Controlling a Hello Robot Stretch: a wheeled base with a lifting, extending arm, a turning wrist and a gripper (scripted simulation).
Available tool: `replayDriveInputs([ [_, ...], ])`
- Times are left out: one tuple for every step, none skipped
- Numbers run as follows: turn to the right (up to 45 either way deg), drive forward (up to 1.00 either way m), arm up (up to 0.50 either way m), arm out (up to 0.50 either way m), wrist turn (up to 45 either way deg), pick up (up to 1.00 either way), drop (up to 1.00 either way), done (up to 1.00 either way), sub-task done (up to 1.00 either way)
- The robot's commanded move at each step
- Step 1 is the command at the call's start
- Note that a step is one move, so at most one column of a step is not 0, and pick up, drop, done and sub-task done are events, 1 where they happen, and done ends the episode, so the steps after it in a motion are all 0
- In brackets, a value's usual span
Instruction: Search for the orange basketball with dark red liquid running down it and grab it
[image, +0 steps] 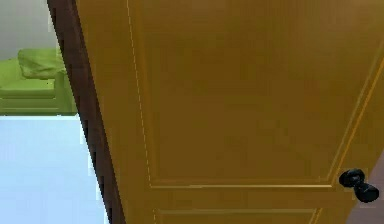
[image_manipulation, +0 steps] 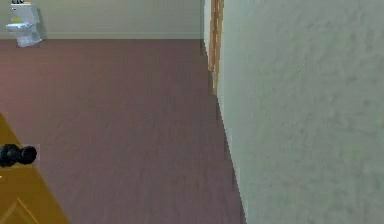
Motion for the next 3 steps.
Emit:
replayDriveInputs([
  [-30.0, 0.0, 0.0, 0.0, 0.0, 0.0, 0.0, 0.0, 0.0],
  [0.0, 0.25, 0.0, 0.0, 0.0, 0.0, 0.0, 0.0, 0.0],
  [-45.0, 0.0, 0.0, 0.0, 0.0, 0.0, 0.0, 0.0, 0.0],
])
